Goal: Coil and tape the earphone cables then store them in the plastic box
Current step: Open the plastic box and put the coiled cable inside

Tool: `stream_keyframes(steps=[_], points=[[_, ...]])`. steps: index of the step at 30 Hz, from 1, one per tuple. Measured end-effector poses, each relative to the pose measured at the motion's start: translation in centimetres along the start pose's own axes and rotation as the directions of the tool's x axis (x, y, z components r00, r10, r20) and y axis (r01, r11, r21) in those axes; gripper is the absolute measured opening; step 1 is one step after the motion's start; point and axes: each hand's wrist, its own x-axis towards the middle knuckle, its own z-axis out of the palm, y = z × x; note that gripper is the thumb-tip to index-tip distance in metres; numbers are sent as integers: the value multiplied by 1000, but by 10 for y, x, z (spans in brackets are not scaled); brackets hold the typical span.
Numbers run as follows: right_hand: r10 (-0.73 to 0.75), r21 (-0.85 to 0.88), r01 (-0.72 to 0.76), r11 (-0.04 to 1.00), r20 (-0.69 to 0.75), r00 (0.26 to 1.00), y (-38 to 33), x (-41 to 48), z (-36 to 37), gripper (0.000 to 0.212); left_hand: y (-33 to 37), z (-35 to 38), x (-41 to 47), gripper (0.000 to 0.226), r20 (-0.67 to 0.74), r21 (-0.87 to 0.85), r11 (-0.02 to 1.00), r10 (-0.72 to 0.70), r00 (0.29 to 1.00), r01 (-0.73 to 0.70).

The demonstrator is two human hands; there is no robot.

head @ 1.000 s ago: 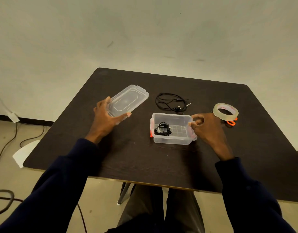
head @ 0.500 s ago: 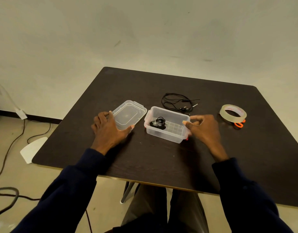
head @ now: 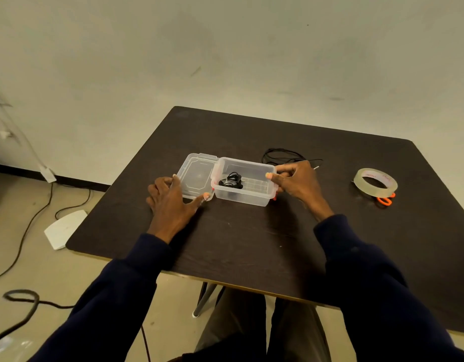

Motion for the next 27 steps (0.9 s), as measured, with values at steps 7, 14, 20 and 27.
stream_keyframes(steps=[7, 14, 20, 27], points=[[7, 64, -7, 998, 11, 1000, 7, 0, -3, 29, -4, 2, 0, 93, -15, -28, 999, 36, 999, -36], [-10, 66, 9, 998, 12, 1000, -5, 7, 14, 26, -9, 0, 4, 82, -77, -60, 998, -6, 997, 1], [-4, 155, 17, 988, -87, 996, 0, 10, 16, 28, -12, -2, -1, 90, -129, -140, 989, -60, 990, 41], [-80, -339, 50, 940, -74, 994, 49, 23, -24, 42, 23, -6, -30, 20, -349, -536, 737, 250, 903, -412]])
